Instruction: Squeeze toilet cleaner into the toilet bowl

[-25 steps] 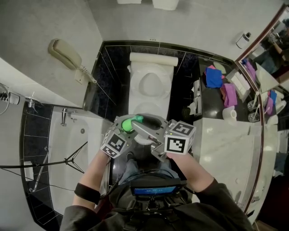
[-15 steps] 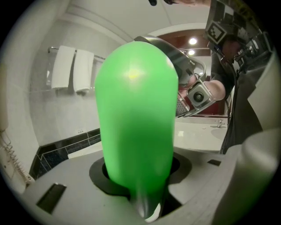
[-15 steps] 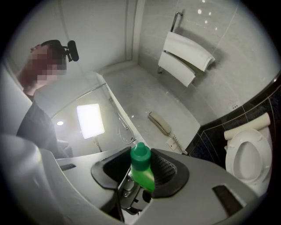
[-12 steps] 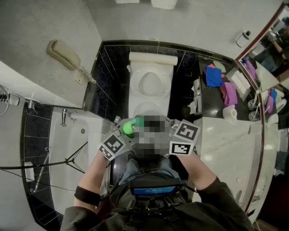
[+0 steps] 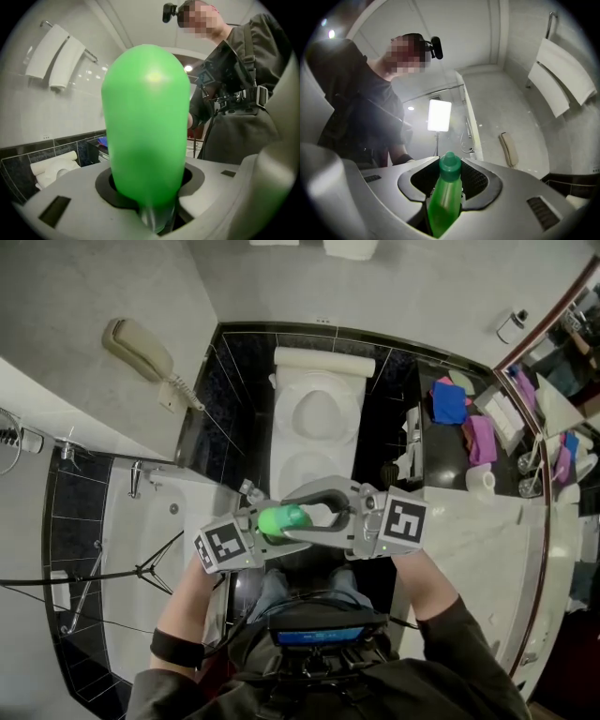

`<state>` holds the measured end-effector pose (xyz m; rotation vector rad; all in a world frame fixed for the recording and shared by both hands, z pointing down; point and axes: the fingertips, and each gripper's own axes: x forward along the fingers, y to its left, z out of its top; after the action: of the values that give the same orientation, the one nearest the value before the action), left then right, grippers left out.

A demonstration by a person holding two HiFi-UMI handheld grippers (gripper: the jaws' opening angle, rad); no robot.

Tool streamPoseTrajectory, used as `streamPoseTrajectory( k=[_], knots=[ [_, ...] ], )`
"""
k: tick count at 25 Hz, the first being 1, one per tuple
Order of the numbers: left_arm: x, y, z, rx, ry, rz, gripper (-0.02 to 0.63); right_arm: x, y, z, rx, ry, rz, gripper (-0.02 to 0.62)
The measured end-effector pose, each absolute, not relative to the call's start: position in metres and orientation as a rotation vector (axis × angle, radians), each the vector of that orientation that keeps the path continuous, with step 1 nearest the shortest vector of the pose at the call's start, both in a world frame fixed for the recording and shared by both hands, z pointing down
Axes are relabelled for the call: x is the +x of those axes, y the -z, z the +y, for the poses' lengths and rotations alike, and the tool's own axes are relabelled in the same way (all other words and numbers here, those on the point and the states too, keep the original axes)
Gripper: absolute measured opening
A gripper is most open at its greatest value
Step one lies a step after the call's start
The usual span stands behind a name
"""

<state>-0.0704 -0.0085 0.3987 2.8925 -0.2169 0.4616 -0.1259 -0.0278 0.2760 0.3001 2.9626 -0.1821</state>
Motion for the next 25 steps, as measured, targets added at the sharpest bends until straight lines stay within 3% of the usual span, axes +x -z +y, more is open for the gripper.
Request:
streamPoseTrajectory(
  k=[8, 14, 25],
  knots=[
    [-0.072, -0.399, -0.010, 2.915, -0.454, -0.274, 0.190, -0.127, -0.277, -0.025, 0.339, 0.228, 2.969, 0.172],
    [-0.094, -0.409, -0.056, 2.948, -0.506, -0.793, 0.190, -0.135, -0.289, -0.045, 0.129, 0.411, 2.956, 0.312],
    [-0.135, -0.426, -0.122, 2.747, -0.698, -1.664, 0.190, -0.128, -0.307, -0.093, -0.428, 0.984, 2.794, 0.304]
  ],
)
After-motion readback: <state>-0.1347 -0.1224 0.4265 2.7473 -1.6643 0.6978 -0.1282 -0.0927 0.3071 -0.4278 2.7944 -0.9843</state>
